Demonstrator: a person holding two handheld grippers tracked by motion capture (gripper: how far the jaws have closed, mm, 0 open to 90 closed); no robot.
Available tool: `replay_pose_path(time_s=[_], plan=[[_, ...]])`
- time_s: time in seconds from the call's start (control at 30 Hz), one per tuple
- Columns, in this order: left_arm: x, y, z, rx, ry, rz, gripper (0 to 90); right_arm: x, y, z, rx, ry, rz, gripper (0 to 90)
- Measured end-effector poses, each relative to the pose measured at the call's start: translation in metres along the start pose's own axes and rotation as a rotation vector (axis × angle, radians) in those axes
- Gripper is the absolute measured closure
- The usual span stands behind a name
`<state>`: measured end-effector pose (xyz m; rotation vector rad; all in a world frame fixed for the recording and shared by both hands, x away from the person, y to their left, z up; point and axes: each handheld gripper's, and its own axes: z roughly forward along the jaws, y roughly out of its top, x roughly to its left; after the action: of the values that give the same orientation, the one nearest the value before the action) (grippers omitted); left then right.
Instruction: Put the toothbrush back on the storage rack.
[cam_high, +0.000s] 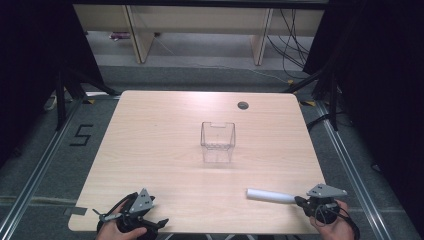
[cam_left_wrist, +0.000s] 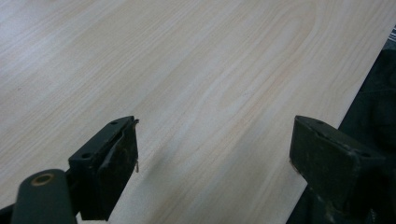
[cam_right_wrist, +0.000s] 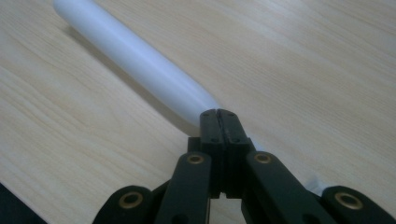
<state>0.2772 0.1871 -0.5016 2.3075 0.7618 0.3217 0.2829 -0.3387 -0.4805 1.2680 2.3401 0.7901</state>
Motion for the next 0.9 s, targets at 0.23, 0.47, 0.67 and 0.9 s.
replay_pose_path(time_s=[0.23,0.47,0.67,0.9], plan=[[-0.001,0.0,0.001,-0.008,0.001,0.003,14.8,-0.002,0.0,0.005,0.028,-0.013,0.026,90.0],[-0.001,0.0,0.001,-0.008,-0.001,0.001,14.8,-0.006,0.002,0.011,0.027,-0.023,-0.005,90.0],[0.0,0.0,0.001,-0.008,0.0,0.001,14.8,-0.005,0.012,0.019,0.04,-0.019,-0.008,90.0],[-0.001,0.0,0.001,-0.012,0.0,0.001,14.8,-0.003,0.023,0.028,0.051,-0.023,-0.03,90.0]])
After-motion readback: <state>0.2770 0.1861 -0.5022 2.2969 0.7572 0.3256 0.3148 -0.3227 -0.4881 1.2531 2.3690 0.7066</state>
